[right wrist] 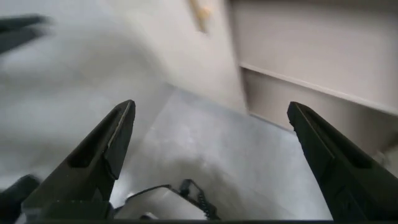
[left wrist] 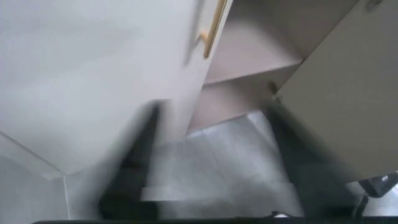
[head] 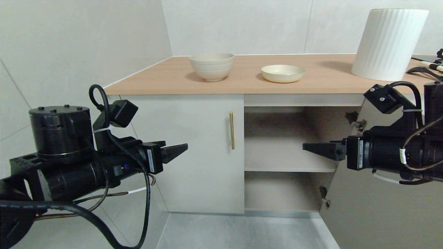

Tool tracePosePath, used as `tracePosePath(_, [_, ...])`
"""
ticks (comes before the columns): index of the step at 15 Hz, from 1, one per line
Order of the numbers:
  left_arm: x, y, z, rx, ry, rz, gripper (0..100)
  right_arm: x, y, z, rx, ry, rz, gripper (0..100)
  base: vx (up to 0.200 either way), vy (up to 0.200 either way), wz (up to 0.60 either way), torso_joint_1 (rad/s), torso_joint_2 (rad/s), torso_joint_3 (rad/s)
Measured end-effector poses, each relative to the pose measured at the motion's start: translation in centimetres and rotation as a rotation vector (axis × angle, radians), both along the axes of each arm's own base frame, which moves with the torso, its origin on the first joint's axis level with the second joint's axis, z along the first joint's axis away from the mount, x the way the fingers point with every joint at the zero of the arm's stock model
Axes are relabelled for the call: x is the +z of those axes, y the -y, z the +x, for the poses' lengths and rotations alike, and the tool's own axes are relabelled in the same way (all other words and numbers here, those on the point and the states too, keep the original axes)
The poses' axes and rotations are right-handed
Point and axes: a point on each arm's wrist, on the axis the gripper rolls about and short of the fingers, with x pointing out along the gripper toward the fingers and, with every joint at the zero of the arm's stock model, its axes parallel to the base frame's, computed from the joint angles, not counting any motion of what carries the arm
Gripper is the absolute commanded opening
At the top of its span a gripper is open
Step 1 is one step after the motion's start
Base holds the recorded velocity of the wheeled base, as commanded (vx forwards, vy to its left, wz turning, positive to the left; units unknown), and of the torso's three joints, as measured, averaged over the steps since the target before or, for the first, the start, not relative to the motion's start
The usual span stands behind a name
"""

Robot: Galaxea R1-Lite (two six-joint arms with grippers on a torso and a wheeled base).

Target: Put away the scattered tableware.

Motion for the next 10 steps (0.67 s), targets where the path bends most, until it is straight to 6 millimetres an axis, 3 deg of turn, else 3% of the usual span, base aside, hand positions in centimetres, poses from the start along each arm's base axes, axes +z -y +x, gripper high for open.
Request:
tracePosePath(5, [1.5, -0.4, -0.8, 0.01, 0.049, -0.03, 100, -0.4, -0.4, 0.2, -0.018, -0.073, -0.054, 100, 0.0, 0.0, 0.0, 0.0, 0.0, 0.0])
tracePosePath(9, [1.9, -0.5, -1.0, 0.014, 0.063, -0.031, 100, 0.8, -0.8, -0.3, -0.054, -0.048, -0.074, 100, 0.0, 0.0, 0.0, 0.0, 0.0, 0.0])
tracePosePath(10, [1.9, -0.5, -1.1, 0.014, 0.063, -0.03, 100, 1.0, -0.8, -0.4, -0.053, -0.042, -0.071, 100, 0.2, 0.0, 0.0, 0.002, 0.01, -0.002])
